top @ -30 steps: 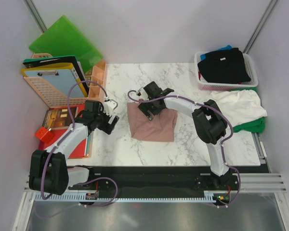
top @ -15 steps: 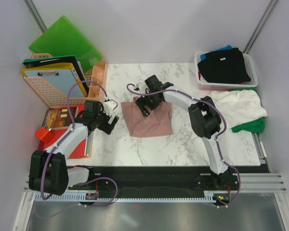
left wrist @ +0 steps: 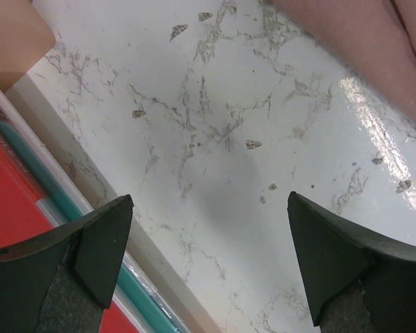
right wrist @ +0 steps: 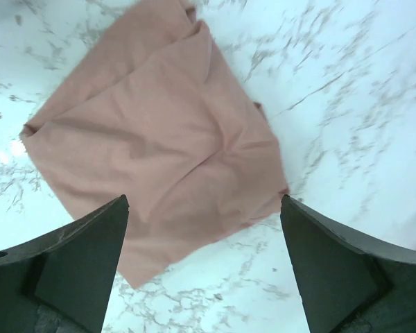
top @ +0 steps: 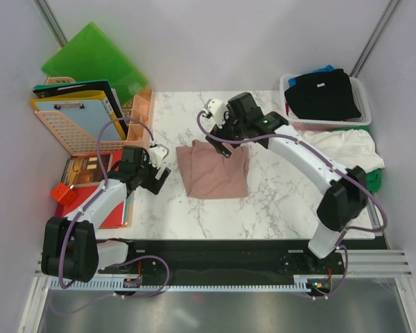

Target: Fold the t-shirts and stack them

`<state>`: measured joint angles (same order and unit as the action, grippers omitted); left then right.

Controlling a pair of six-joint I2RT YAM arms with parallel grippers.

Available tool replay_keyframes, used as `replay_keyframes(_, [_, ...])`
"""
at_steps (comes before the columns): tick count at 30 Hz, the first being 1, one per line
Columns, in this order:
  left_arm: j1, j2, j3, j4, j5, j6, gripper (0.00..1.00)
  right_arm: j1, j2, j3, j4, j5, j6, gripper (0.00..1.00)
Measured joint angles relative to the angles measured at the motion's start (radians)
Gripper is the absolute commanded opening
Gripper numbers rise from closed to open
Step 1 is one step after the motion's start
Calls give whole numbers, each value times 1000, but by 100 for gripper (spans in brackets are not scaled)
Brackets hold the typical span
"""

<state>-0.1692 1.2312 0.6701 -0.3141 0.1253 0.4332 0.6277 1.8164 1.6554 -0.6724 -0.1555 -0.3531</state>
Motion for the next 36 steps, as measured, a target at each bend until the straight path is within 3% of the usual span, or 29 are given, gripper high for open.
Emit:
replay_keyframes(5, [0, -2, -6, 18, -21, 2, 100, 45, -233, -158, -18, 3, -100, 98])
replay_keyframes(13, [3, -9, -19, 37, -42, 3, 100, 145, -350, -587, -61, 69, -137, 98])
replay_keyframes(24, [5, -28, -19, 26, -11, 2, 100, 132, -430, -645, 93, 249, -17, 98])
replay_keyframes(28, [8, -27, 17, -45, 84, 2, 100, 27, -395, -637, 126, 293, 13, 98])
replay_keyframes(36, [34, 45, 109, -116, 224, 14, 100, -330, -400, -666, 290, 494, 33, 98])
